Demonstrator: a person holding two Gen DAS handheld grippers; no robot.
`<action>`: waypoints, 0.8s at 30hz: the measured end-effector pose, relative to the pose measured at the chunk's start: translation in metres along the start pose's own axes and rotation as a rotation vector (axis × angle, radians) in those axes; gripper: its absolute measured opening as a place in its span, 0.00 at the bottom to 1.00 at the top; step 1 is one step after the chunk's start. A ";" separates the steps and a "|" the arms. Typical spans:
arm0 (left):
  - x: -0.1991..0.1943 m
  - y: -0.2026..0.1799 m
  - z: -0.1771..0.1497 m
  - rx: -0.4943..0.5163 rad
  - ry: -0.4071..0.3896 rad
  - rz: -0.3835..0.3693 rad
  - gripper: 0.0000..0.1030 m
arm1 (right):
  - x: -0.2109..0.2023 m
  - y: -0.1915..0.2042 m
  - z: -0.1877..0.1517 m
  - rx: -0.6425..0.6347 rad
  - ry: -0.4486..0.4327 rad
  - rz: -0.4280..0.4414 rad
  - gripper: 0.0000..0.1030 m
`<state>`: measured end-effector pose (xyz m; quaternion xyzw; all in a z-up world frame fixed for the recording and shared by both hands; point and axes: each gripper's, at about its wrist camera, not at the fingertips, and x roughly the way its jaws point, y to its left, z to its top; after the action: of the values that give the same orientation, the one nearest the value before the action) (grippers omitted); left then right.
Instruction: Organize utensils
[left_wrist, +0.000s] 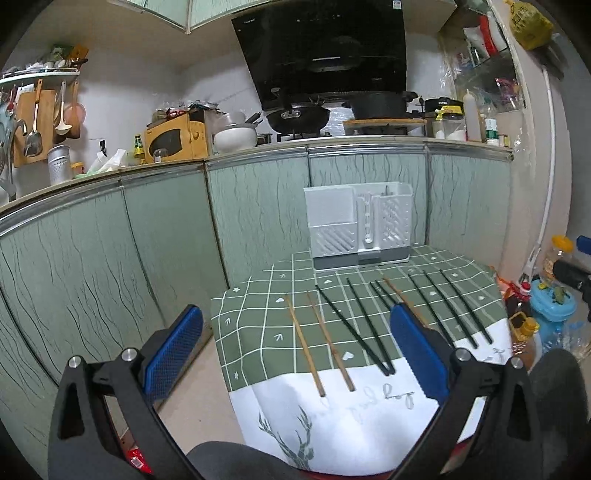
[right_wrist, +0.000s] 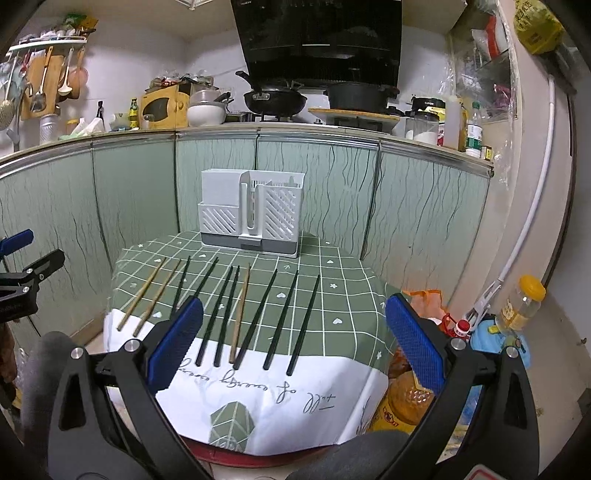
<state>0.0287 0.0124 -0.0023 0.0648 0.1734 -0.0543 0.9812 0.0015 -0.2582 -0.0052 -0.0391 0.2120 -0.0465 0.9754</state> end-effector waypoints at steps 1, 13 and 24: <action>0.004 0.000 -0.002 0.001 0.007 0.003 0.95 | 0.005 -0.001 -0.003 -0.005 0.005 -0.005 0.92; 0.068 0.005 -0.045 -0.058 0.116 0.023 0.95 | 0.061 -0.012 -0.033 0.015 0.086 -0.004 0.92; 0.118 -0.001 -0.075 -0.105 0.266 0.009 0.60 | 0.116 -0.022 -0.060 0.061 0.217 0.001 0.77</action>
<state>0.1136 0.0129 -0.1132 0.0209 0.3044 -0.0315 0.9518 0.0798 -0.2963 -0.1052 -0.0041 0.3149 -0.0563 0.9474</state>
